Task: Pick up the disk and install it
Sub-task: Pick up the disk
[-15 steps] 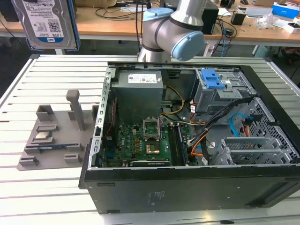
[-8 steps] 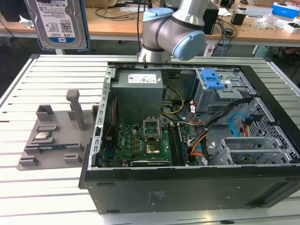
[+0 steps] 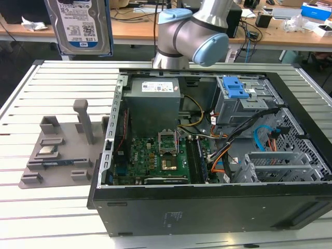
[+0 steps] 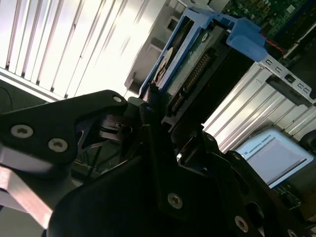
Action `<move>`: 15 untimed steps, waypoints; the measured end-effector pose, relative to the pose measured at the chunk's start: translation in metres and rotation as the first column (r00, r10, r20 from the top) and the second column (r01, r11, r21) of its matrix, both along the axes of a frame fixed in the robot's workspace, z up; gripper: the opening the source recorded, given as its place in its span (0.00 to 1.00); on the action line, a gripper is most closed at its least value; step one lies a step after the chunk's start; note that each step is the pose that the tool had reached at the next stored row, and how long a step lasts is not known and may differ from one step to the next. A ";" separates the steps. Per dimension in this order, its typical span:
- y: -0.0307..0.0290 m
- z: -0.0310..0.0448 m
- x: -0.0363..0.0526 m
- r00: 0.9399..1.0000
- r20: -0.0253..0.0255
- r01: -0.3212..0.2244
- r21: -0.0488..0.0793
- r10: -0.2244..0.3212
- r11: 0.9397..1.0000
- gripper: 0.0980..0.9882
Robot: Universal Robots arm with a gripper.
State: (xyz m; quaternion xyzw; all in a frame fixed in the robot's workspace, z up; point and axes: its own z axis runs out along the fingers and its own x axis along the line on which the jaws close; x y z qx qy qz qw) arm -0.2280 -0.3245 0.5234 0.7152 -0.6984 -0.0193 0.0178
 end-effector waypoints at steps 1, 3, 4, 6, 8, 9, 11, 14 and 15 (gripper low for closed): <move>0.0000 0.0000 0.0029 1.000 0.000 0.000 0.000 0.000 1.000 0.30; 0.0000 0.0000 0.0141 1.000 0.000 0.000 0.000 0.000 1.000 0.30; 0.0000 0.0000 0.0176 1.000 0.000 0.000 0.000 0.000 1.000 0.30; 0.0000 0.0000 0.0246 1.000 0.000 0.000 0.000 0.000 1.000 0.30; 0.0001 0.0000 0.0377 1.000 0.000 0.000 0.000 0.000 1.000 0.30; 0.0001 0.0000 0.0414 1.000 0.000 0.000 0.000 0.000 1.000 0.30; 0.0000 -0.0001 0.0498 1.000 0.000 0.000 0.000 0.000 1.000 0.30; 0.0001 0.0000 0.0622 1.000 0.000 0.000 0.000 0.000 1.000 0.30; 0.0001 -0.0001 0.0663 1.000 0.000 0.000 0.000 0.000 1.000 0.30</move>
